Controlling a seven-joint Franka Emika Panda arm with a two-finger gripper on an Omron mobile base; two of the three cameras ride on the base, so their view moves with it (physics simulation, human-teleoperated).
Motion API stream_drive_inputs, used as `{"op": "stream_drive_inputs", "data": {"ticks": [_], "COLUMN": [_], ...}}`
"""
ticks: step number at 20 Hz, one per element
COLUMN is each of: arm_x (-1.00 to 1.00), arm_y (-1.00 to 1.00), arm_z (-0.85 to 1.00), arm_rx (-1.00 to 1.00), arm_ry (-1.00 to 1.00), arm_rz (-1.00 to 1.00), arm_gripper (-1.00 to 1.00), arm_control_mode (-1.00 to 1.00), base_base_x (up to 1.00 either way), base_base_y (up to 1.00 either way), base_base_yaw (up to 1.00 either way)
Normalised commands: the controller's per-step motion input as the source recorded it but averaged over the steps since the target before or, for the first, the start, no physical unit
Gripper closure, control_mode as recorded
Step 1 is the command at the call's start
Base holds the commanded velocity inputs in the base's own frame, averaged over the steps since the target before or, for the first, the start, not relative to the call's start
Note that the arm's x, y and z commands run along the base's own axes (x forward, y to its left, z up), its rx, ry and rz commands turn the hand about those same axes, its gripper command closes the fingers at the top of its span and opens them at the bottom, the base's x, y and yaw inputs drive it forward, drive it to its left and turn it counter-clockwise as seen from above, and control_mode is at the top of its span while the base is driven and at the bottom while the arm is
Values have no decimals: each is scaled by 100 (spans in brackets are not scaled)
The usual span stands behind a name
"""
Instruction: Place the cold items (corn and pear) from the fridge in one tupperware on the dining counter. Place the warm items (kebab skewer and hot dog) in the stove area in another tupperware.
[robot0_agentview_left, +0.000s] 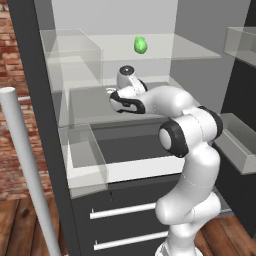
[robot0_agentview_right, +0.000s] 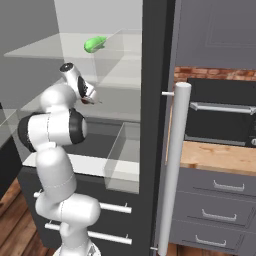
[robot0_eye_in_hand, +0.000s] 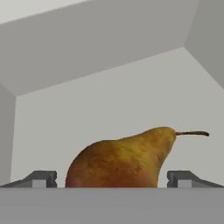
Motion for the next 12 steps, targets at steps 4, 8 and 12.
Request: {"op": "stream_drive_inputs", "data": {"ticks": [4,8,12], "arm_x": [3,2,-9], "arm_y": [6,3,0], "arm_z": [-30,-27,-15], "arm_rx": [0,0,0], "arm_ry": [1,0,0], "arm_rz": [0,0,0], "arm_gripper": [100,100,100], "arm_control_mode": [-100,-100,-100], "base_base_x": [0,0,0], "base_base_y": [0,0,0], "base_base_yaw": [0,0,0]}}
